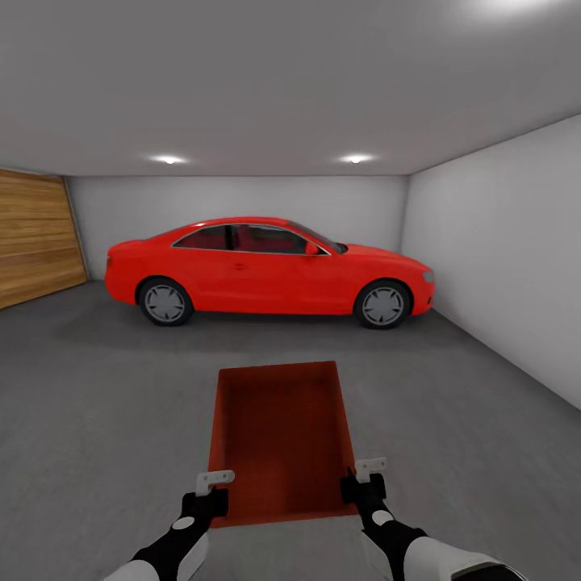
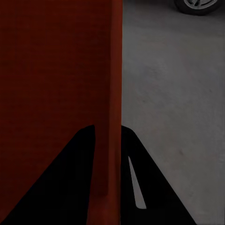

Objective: Move the two storage containers from the living room to the garage. In the garage, place one container on the floor and stack the other container on top of it (either order is fine).

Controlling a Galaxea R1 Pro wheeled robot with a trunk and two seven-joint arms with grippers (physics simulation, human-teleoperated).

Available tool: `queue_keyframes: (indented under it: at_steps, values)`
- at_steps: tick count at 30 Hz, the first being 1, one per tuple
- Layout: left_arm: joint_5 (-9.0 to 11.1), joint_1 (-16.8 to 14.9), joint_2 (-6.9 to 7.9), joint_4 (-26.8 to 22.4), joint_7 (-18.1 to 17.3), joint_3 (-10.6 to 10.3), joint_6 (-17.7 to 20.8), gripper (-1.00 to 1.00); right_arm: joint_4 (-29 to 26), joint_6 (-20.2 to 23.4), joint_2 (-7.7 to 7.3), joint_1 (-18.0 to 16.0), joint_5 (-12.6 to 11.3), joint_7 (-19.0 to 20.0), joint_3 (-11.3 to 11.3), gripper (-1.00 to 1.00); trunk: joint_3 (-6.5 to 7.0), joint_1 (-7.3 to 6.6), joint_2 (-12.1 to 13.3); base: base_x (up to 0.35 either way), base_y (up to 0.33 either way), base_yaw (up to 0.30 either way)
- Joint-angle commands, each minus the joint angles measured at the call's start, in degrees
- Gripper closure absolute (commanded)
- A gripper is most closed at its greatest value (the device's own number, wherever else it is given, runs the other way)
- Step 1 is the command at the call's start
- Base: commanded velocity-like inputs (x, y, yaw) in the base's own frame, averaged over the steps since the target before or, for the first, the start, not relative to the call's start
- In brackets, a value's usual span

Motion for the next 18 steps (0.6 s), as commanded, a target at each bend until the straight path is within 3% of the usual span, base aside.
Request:
queue_keyframes:
  at_steps: [1,18]
  values:
    - [0.1,0.0,0.32,-0.1,0.5,-1.2,-2.1,1.0,0.2,0.1,0.03,-0.1,0.7,-0.2,-2.3,1.0,-0.09,0.04,-0.1,0.322,0.0,0.0]
    - [0.1,0.0,0.32,-0.1,0.5,-1.2,-2.1,1.0,0.2,0.1,0.03,-0.1,0.8,-0.2,-2.3,1.0,-0.09,0.04,-0.1,0.322,0.0,0.0]
